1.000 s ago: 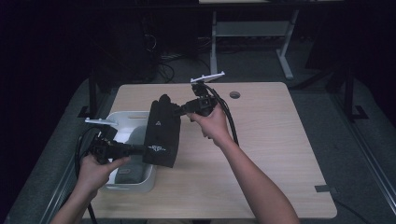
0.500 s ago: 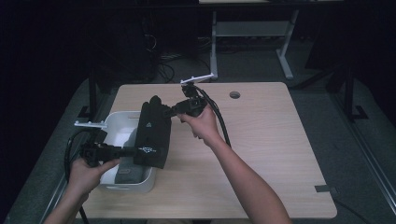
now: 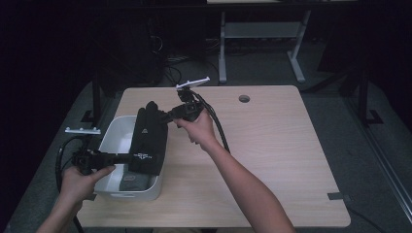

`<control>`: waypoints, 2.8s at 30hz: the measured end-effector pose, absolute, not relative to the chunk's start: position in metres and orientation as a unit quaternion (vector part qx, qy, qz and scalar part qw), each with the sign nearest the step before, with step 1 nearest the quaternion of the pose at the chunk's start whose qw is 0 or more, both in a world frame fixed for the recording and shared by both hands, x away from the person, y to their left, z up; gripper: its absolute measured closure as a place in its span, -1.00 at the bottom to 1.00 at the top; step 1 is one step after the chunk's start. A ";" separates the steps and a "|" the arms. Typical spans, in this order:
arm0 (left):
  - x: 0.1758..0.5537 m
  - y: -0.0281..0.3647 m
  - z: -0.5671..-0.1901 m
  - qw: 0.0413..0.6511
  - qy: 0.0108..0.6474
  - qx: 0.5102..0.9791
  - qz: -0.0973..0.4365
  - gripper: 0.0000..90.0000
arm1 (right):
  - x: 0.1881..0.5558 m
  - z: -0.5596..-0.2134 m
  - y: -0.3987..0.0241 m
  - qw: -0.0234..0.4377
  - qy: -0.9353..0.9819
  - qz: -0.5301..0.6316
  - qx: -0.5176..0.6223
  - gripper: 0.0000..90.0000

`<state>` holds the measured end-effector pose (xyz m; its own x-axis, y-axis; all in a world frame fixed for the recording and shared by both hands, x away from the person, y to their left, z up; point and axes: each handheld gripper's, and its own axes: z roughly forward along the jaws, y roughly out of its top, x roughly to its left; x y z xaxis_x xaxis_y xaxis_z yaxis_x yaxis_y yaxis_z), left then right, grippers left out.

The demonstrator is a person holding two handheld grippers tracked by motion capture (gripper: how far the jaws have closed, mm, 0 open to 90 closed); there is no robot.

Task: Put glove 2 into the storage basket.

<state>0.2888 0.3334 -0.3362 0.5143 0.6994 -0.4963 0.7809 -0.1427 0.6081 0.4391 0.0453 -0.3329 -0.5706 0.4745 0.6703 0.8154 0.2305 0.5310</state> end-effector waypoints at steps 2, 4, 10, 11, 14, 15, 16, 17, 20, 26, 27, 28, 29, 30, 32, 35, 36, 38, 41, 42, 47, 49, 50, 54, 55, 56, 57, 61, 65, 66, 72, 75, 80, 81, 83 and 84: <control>0.288 0.337 -0.337 0.434 0.495 0.751 -0.047 0.85 | 0.440 -0.334 0.051 0.188 -0.763 -0.452 -0.422 0.63; 0.288 0.341 -0.338 0.434 0.498 0.749 -0.046 0.85 | 0.441 -0.335 0.056 0.191 -0.763 -0.454 -0.419 0.63; 0.285 0.351 -0.347 0.428 0.510 0.745 -0.049 0.85 | 0.441 -0.342 0.069 0.195 -0.766 -0.445 -0.421 0.63; 0.284 0.352 -0.347 0.427 0.511 0.744 -0.048 0.85 | 0.441 -0.344 0.071 0.195 -0.767 -0.446 -0.419 0.63; 0.284 0.357 -0.350 0.427 0.516 0.741 -0.049 0.85 | 0.441 -0.346 0.076 0.198 -0.767 -0.444 -0.419 0.63; 0.284 0.359 -0.350 0.427 0.517 0.740 -0.049 0.85 | 0.441 -0.347 0.077 0.199 -0.767 -0.444 -0.419 0.63; 0.284 0.361 -0.351 0.427 0.519 0.739 -0.050 0.85 | 0.441 -0.347 0.078 0.199 -0.768 -0.443 -0.418 0.63; 0.284 0.362 -0.352 0.426 0.521 0.738 -0.050 0.85 | 0.441 -0.348 0.080 0.198 -0.769 -0.442 -0.417 0.63; 0.283 0.366 -0.355 0.423 0.524 0.737 -0.050 0.85 | 0.442 -0.352 0.085 0.200 -0.770 -0.439 -0.417 0.63; 0.283 0.370 -0.362 0.415 0.531 0.737 -0.051 0.85 | 0.443 -0.361 0.093 0.203 -0.773 -0.431 -0.419 0.63; 0.283 0.371 -0.364 0.412 0.531 0.738 -0.052 0.85 | 0.443 -0.362 0.094 0.204 -0.773 -0.430 -0.420 0.63; 0.283 0.371 -0.365 0.412 0.533 0.737 -0.052 0.85 | 0.443 -0.364 0.096 0.206 -0.773 -0.429 -0.420 0.63; 0.282 0.372 -0.367 0.412 0.536 0.735 -0.053 0.85 | 0.443 -0.365 0.097 0.205 -0.774 -0.426 -0.421 0.63; 0.282 0.373 -0.368 0.410 0.537 0.736 -0.054 0.85 | 0.443 -0.367 0.098 0.206 -0.774 -0.425 -0.421 0.63; 0.282 0.376 -0.370 0.410 0.539 0.733 -0.055 0.85 | 0.444 -0.369 0.101 0.206 -0.776 -0.421 -0.421 0.63; 0.280 0.381 -0.373 0.408 0.541 0.733 -0.063 0.85 | 0.443 -0.373 0.106 0.209 -0.777 -0.417 -0.423 0.63; 0.280 0.382 -0.374 0.410 0.541 0.731 -0.067 0.85 | 0.443 -0.375 0.108 0.212 -0.778 -0.414 -0.422 0.63; 0.280 0.385 -0.378 0.409 0.546 0.727 -0.077 0.85 | 0.443 -0.378 0.112 0.212 -0.783 -0.402 -0.424 0.62; 0.279 0.386 -0.383 0.409 0.549 0.724 -0.085 0.85 | 0.442 -0.382 0.115 0.209 -0.788 -0.397 -0.422 0.62; 0.279 0.386 -0.384 0.407 0.549 0.725 -0.085 0.85 | 0.443 -0.384 0.116 0.209 -0.790 -0.394 -0.421 0.62; 0.280 0.385 -0.389 0.403 0.551 0.725 -0.091 0.82 | 0.443 -0.390 0.118 0.207 -0.793 -0.385 -0.425 0.61; 0.280 0.386 -0.390 0.402 0.554 0.723 -0.092 0.81 | 0.443 -0.392 0.118 0.205 -0.793 -0.385 -0.424 0.59; 0.280 0.386 -0.390 0.402 0.554 0.723 -0.092 0.80 | 0.443 -0.392 0.118 0.205 -0.794 -0.384 -0.425 0.59; 0.281 0.386 -0.390 0.401 0.554 0.724 -0.091 0.75 | 0.443 -0.392 0.118 0.203 -0.795 -0.384 -0.424 0.56; 0.281 0.386 -0.390 0.400 0.554 0.725 -0.091 0.73 | 0.443 -0.392 0.118 0.204 -0.794 -0.384 -0.424 0.55; 0.280 0.386 -0.390 0.400 0.554 0.724 -0.092 0.69 | 0.443 -0.391 0.118 0.202 -0.795 -0.384 -0.425 0.53; 0.280 0.386 -0.390 0.401 0.556 0.723 -0.092 0.66 | 0.443 -0.391 0.118 0.200 -0.796 -0.383 -0.424 0.50; 0.280 0.388 -0.390 0.399 0.556 0.723 -0.093 0.55 | 0.444 -0.390 0.116 0.187 -0.803 -0.377 -0.422 0.44; 0.281 0.388 -0.388 0.402 0.555 0.723 -0.089 0.51 | 0.445 -0.387 0.112 0.191 -0.800 -0.385 -0.418 0.40; 0.281 0.388 -0.387 0.401 0.554 0.725 -0.085 0.49 | 0.445 -0.386 0.112 0.191 -0.799 -0.385 -0.420 0.40; 0.283 0.390 -0.379 0.403 0.559 0.720 -0.075 0.40 | 0.444 -0.383 0.108 0.196 -0.795 -0.394 -0.417 0.36; 0.284 0.394 -0.376 0.407 0.562 0.717 -0.069 0.37 | 0.444 -0.380 0.104 0.198 -0.793 -0.400 -0.415 0.31; 0.284 0.395 -0.372 0.417 0.561 0.712 -0.066 0.35 | 0.444 -0.375 0.096 0.205 -0.786 -0.415 -0.410 0.24; 0.285 0.395 -0.370 0.419 0.560 0.712 -0.064 0.35 | 0.444 -0.374 0.094 0.205 -0.785 -0.416 -0.411 0.24; 0.286 0.393 -0.367 0.420 0.559 0.712 -0.063 0.36 | 0.445 -0.371 0.090 0.205 -0.782 -0.422 -0.410 0.22; 0.286 0.393 -0.366 0.421 0.558 0.713 -0.062 0.36 | 0.445 -0.370 0.088 0.203 -0.781 -0.426 -0.409 0.22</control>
